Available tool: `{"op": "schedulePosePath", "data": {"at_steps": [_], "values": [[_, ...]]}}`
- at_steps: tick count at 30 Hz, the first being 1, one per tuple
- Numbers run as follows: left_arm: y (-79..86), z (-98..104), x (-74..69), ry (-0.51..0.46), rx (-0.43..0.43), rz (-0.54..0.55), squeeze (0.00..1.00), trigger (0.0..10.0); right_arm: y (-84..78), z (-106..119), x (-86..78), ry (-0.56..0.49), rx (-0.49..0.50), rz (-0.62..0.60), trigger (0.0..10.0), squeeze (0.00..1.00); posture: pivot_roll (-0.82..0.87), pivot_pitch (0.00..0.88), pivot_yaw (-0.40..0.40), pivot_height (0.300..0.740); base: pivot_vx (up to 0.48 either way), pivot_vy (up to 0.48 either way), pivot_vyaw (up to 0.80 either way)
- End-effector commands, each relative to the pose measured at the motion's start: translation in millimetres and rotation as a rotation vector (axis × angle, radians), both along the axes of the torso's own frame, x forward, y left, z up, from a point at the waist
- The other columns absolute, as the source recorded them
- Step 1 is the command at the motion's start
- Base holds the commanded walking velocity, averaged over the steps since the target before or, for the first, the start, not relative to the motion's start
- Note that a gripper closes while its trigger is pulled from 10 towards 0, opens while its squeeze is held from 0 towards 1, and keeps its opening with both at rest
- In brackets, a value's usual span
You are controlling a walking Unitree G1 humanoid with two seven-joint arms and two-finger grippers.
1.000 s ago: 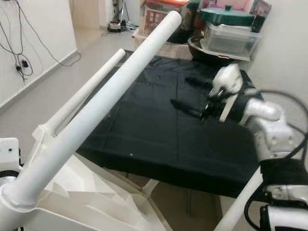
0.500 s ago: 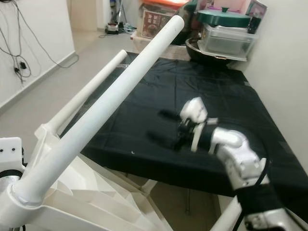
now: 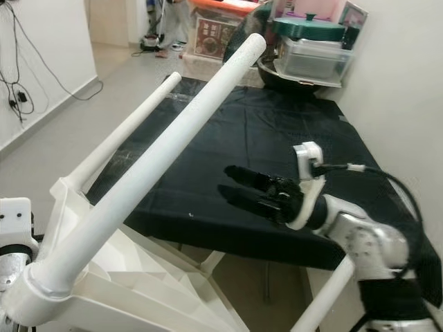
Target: Building children table
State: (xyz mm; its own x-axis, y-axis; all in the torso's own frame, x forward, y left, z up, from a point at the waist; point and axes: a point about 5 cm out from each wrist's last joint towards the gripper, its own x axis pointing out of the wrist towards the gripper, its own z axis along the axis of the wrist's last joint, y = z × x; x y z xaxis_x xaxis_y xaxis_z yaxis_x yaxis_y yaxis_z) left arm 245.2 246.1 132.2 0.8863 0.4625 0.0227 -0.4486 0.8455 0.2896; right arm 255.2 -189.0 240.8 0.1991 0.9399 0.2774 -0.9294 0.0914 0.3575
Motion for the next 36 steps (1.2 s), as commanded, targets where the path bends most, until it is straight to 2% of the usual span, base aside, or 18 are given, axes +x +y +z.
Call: {"op": "schedulePosePath", "data": {"at_steps": [1,2,3,7,11,13,15,16,18,25,26,28,29,30,31,33,34,36], "values": [[-11.4,13.4,8.7,-0.065,0.025,-0.065,0.00,10.0,8.9,8.8,-5.6,0.020,0.046,0.049,10.0,0.00,-0.01,0.000,-0.075,0.740,0.000,0.000,0.00],[-12.5,15.1,9.8,-0.069,0.027,-0.069,0.00,10.0,28.4,24.5,-8.1,0.026,0.158,0.101,10.0,0.00,0.00,0.000,-0.077,0.740,0.000,0.000,0.00],[-12.5,15.1,9.8,-0.069,0.027,-0.069,0.00,10.0,28.4,24.5,-8.1,0.026,0.158,0.101,10.0,0.00,0.00,0.000,-0.077,0.740,0.000,0.000,0.00],[-9.8,16.2,9.4,-0.069,0.033,-0.067,0.00,10.0,47.3,41.0,-7.0,0.056,0.251,0.130,10.0,0.00,0.01,0.000,-0.078,0.740,0.000,0.000,0.00],[-8.5,16.2,9.3,-0.069,0.036,-0.065,0.00,10.0,54.0,43.3,-3.4,0.091,0.263,0.132,10.0,0.00,0.01,0.000,-0.080,0.740,0.000,0.000,0.00],[-10.2,16.7,10.7,-0.072,0.036,-0.064,0.00,10.0,67.7,37.7,7.0,0.155,0.221,0.080,10.0,0.00,0.01,0.000,-0.092,0.740,0.000,0.000,0.00],[-12.2,17.1,11.5,-0.076,0.035,-0.063,0.00,10.0,73.7,33.4,11.7,0.201,0.197,0.051,10.0,0.00,0.01,0.000,-0.092,0.740,0.000,0.000,0.00],[-12.2,17.1,11.5,-0.076,0.035,-0.063,0.00,10.0,73.7,33.4,11.7,0.201,0.197,0.051,10.0,0.00,0.01,0.000,-0.092,0.740,0.000,0.000,0.00],[-11.9,15.3,8.8,-0.072,0.037,-0.057,0.00,10.0,68.8,26.5,18.1,0.212,0.140,-0.024,10.0,0.00,0.02,0.000,-0.099,0.740,0.000,0.000,0.00],[-8.6,12.0,3.4,-0.061,0.038,-0.044,0.00,10.0,62.2,22.9,24.0,0.207,0.082,-0.114,10.0,0.00,0.02,0.000,-0.104,0.740,0.000,0.000,0.00],[-8.4,11.1,1.3,-0.057,0.035,-0.040,0.00,10.0,64.3,16.4,22.8,0.182,0.022,-0.144,10.0,0.00,0.02,0.000,-0.102,0.740,0.000,0.000,0.00],[-8.6,11.1,1.1,-0.057,0.034,-0.040,0.00,10.0,65.8,14.1,22.0,0.176,0.003,-0.150,10.0,0.00,0.02,0.000,-0.102,0.740,0.000,0.000,0.00],[-9.6,10.7,0.8,-0.056,0.032,-0.042,0.00,10.0,68.5,5.0,23.9,0.160,-0.059,-0.201,10.0,0.00,0.02,0.000,-0.102,0.740,0.000,0.000,0.00],[-9.6,10.7,0.8,-0.056,0.032,-0.042,0.00,10.0,68.5,5.0,23.9,0.160,-0.059,-0.201,10.0,0.00,0.02,0.000,-0.102,0.740,0.000,0.000,0.00],[-11.8,9.6,0.2,-0.049,0.032,-0.049,0.00,10.0,71.9,-9.1,28.1,0.156,-0.140,-0.287,10.0,0.00,0.02,0.000,-0.100,0.740,0.000,0.000,0.00],[-14.3,7.8,-0.8,-0.039,0.030,-0.058,0.00,10.0,72.6,-22.0,34.5,0.132,-0.209,-0.394,10.0,0.00,0.02,0.000,-0.100,0.740,0.000,0.000,0.00],[-14.3,7.8,-0.8,-0.039,0.030,-0.058,0.00,10.0,72.6,-22.0,34.5,0.132,-0.209,-0.394,10.0,0.00,0.02,0.000,-0.100,0.740,0.000,0.000,0.00],[-16.0,5.9,-2.8,-0.032,0.023,-0.066,0.00,10.0,71.3,-38.2,43.6,0.112,-0.329,-0.534,10.0,0.00,0.02,0.000,-0.094,0.740,0.000,0.000,0.00]]}}
